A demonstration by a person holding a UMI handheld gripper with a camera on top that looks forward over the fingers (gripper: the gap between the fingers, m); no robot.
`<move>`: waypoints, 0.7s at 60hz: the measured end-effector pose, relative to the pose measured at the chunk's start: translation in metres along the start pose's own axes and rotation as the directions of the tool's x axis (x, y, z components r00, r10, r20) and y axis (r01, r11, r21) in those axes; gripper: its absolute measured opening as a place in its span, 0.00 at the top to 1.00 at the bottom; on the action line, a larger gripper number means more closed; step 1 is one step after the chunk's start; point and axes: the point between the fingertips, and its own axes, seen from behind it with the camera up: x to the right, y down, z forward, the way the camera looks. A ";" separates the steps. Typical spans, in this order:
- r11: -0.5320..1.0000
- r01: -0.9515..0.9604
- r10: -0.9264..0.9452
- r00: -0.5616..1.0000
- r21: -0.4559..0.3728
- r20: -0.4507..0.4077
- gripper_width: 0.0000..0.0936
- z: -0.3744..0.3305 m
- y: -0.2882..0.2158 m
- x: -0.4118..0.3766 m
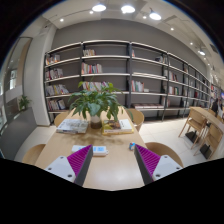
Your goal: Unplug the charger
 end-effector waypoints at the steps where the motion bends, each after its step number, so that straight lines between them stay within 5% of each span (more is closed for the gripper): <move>1: 1.000 0.002 -0.002 1.000 0.004 0.003 0.11 -0.011 0.011 -0.011; 20: 0.990 0.028 -0.010 0.991 -0.135 0.133 0.10 -0.091 0.095 -0.107; 42: 0.988 0.069 -0.048 0.988 -0.136 0.150 0.10 -0.120 0.110 -0.123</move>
